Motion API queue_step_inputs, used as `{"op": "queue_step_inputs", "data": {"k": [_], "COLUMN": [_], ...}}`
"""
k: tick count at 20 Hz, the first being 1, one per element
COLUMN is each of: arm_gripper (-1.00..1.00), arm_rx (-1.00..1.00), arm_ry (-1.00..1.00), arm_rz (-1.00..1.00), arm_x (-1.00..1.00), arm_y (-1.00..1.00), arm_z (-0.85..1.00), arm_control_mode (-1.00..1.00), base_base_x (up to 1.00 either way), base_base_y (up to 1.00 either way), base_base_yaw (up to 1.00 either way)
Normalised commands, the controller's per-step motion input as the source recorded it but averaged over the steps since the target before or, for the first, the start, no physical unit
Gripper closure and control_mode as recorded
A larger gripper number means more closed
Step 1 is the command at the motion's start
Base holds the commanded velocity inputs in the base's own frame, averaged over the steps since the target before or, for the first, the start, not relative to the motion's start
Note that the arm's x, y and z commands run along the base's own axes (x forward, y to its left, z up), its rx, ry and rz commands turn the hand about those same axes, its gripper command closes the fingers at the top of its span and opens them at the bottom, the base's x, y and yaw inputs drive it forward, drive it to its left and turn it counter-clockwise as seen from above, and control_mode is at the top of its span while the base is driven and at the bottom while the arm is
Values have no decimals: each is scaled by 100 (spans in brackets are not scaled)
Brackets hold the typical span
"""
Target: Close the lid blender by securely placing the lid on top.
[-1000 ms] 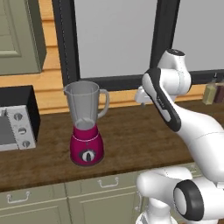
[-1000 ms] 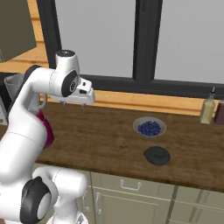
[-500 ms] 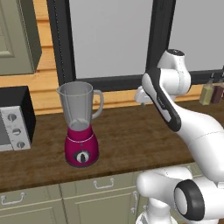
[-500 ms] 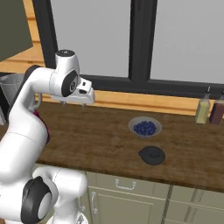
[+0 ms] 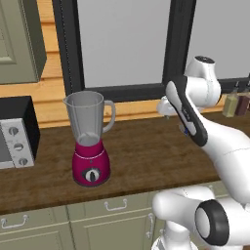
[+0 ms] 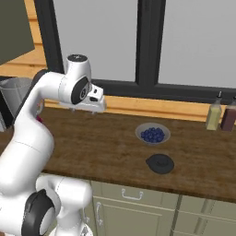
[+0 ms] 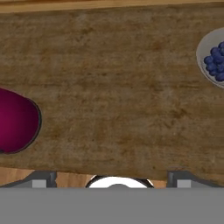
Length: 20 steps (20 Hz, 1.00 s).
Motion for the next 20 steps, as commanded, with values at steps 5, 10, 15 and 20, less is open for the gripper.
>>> {"op": "queue_step_inputs", "data": {"k": [5, 10, 15, 20], "arm_gripper": [-100, -100, -100, -100], "arm_rx": [13, 1, 0, -2], "arm_ry": [5, 28, 35, 29], "arm_rz": [-20, -34, -37, -35], "arm_x": [-30, -2, 7, 6], "arm_y": [-100, -100, -96, -88], "arm_z": [-21, -37, -55, -56], "arm_control_mode": [-100, -100, -100, -100], "base_base_x": [0, 0, 0, 0], "base_base_y": [0, 0, 0, 0], "base_base_yaw": [0, 0, 0, 0]}}
